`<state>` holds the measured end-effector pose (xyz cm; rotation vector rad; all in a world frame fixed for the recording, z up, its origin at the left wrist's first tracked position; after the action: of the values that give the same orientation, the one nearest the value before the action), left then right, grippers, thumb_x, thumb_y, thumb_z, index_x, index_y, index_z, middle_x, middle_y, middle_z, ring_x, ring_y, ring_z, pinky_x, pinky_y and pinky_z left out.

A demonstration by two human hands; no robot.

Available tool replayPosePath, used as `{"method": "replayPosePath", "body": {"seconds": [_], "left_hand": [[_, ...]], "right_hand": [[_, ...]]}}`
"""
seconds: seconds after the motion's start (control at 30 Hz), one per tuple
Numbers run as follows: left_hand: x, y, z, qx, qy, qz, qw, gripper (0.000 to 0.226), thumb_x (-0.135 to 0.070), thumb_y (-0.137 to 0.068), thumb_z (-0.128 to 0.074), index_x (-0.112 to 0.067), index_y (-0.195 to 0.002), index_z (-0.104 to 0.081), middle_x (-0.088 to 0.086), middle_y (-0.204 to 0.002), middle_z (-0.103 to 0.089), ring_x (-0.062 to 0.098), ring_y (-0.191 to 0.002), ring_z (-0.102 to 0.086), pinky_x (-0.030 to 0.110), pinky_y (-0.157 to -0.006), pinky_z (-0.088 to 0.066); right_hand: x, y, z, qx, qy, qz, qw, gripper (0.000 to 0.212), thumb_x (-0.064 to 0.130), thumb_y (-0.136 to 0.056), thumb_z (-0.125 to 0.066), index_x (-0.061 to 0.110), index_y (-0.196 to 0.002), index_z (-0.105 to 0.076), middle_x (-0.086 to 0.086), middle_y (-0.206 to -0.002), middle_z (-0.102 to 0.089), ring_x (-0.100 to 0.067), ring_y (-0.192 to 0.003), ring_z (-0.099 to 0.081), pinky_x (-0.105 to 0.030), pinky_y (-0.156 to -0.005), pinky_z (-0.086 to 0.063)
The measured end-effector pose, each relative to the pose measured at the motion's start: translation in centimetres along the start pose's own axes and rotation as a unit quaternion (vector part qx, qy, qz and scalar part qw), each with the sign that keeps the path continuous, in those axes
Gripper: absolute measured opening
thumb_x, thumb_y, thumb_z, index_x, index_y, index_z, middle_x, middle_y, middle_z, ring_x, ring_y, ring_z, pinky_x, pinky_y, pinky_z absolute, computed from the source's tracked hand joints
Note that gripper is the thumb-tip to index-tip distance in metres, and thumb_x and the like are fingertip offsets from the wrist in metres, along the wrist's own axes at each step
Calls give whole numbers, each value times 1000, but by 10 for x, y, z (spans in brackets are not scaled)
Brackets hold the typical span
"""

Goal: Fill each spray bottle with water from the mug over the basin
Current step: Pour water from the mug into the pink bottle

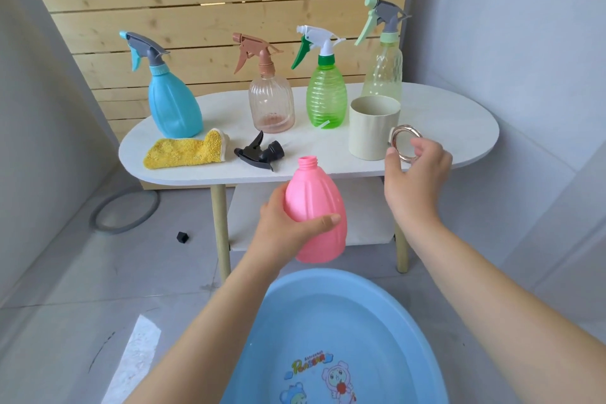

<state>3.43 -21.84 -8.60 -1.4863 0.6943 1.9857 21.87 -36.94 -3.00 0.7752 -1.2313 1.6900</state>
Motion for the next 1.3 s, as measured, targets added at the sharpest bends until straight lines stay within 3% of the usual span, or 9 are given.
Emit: {"method": "replayPosePath", "body": {"seconds": [0.17,0.33,0.4,0.47,0.53,0.8,1.0,1.1,1.3], "left_hand": [[6,0,-1,-7,1,1,1000,100,-52,-42,-82,-31,-131,-44,-2,-125,-51,17,-109,-55,34,-82,-51],[10,-2,-5,-5,8,-1,1000,96,-51,-43,-82,-32,-130,-44,-2,-125,-52,16,-109,-55,33,-80,-51],[11,-1,-7,1,12,-1,1000,95,-52,-43,-81,-34,-128,-44,-2,-125,-51,15,-108,-56,29,-76,-50],[10,1,-7,3,9,-2,1000,96,-54,-41,-80,-36,-128,-44,-3,-125,-51,14,-108,-56,26,-73,-50],[11,4,-5,1,9,-2,1000,99,-57,-38,-79,-36,-127,-44,-3,-124,-52,14,-108,-56,25,-71,-50],[34,28,14,-17,-31,-14,999,98,-60,-37,-81,-44,-126,-43,-2,-125,-51,18,-109,-57,46,-88,-53],[77,59,21,-18,-72,1,997,90,-59,-36,-78,-51,-116,-37,-11,-122,-42,7,-108,-50,30,-82,-49],[111,72,15,2,-69,37,997,93,-41,-48,-89,-40,-122,-33,-11,-117,-46,9,-105,-53,19,-69,-47],[173,93,8,9,-99,82,992,83,-22,-61,-88,-38,-116,-28,-23,-107,-45,-1,-92,-53,14,-59,-43]], "right_hand": [[6,-19,15,-89,58,6,994,46,29,-84,-65,8,-121,-49,-11,-126,-44,-30,-118,-39,-33,-92,-29],[-6,-48,-15,36,44,-60,997,35,39,-93,-51,10,-112,-52,-6,-111,-62,-29,-107,-54,-40,-96,-38],[-11,-52,-20,53,11,-78,995,37,42,-93,-49,6,-102,-55,-7,-97,-62,-30,-95,-57,-37,-79,-45],[-11,-50,-22,78,19,-83,993,43,46,-93,-47,4,-94,-57,-6,-85,-56,-28,-82,-52,-30,-56,-36],[-11,-44,-20,97,19,-91,991,49,51,-91,-46,4,-89,-58,-5,-79,-53,-26,-75,-49,-29,-50,-29],[-2,11,19,123,-29,-101,987,60,64,-79,-58,15,-58,-31,-1,-59,-39,-18,-56,-38,-30,-52,-28],[-30,50,24,155,-13,-98,983,61,67,-69,-65,16,-57,-34,-4,-61,-48,-25,-62,-49,-32,-60,-32],[-61,76,15,195,32,-110,974,62,70,-64,-65,17,-56,-33,-3,-57,-47,-31,-65,-54,-34,-63,-33],[-152,142,-9,306,128,-206,921,57,56,-64,-70,22,-50,-27,5,-50,-29,-18,-53,-31,-32,-57,-22]]}}
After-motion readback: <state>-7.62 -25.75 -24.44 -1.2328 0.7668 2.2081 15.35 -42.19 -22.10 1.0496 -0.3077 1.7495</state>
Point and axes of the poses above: each hand's wrist, its own y-axis away from the middle knuckle, its own z-axis out of the back of the hand, x = y × z, the point moved 10 cm from there along -y, towards the middle knuckle
